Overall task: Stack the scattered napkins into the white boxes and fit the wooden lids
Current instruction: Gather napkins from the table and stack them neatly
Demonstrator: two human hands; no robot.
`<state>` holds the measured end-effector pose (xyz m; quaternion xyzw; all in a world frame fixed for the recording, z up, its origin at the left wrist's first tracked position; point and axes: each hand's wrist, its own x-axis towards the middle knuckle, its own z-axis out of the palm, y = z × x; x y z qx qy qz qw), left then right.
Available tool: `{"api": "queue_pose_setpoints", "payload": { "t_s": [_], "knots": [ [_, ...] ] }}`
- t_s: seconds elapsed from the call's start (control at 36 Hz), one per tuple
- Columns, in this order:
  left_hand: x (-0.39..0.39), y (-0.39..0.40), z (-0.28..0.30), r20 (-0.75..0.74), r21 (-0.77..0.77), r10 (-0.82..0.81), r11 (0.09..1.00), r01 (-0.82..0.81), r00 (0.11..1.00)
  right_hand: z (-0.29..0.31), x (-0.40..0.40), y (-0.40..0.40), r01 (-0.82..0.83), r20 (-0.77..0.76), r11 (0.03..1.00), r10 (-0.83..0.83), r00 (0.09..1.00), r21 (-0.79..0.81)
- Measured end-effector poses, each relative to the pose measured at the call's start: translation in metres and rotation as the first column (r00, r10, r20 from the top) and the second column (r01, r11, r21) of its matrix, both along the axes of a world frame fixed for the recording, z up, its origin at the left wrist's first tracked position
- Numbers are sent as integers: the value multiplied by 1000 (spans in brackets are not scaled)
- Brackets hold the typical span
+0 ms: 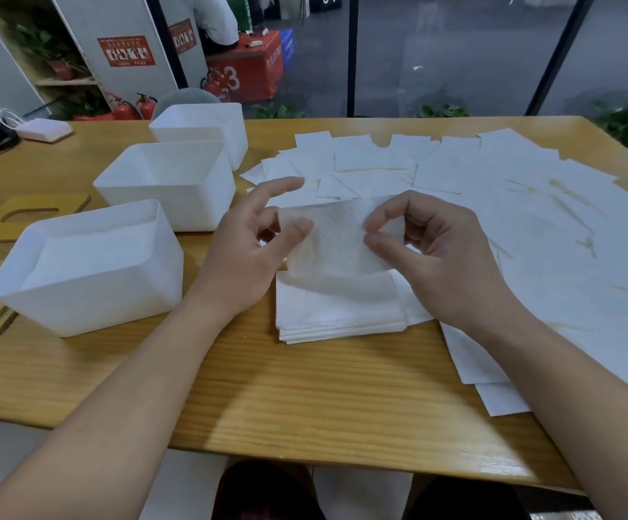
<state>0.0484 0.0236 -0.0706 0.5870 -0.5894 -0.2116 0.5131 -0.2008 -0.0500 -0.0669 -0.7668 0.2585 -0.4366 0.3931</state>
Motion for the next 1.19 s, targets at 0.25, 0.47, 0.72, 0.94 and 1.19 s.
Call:
{"api": "queue_pose_setpoints", "payload": {
  "t_s": [0.25, 0.47, 0.72, 0.94, 1.19],
  "knots": [
    [5, 6, 5, -11, 87, -66, 994, 66, 998, 0, -3, -3, 124, -206, 988, -104, 973, 87],
    [11, 8, 1, 230, 286, -179, 952, 109, 957, -4, -3, -4, 82, -444, 989, -21, 896, 120],
    [23, -2, -8, 397, 74, 96, 988, -136, 913, -7, -7, -10, 152, -475, 988, -145, 868, -23],
    [22, -13, -22, 540, 129, 42, 983, -132, 840, -13, 0, -1, 59, -452, 998, -64, 890, -26],
    [17, -13, -23, 561, 241, 12, 954, -178, 828, -16, -1, 0, -2, -488, 1000, -4, 873, -11]
  ]
}}
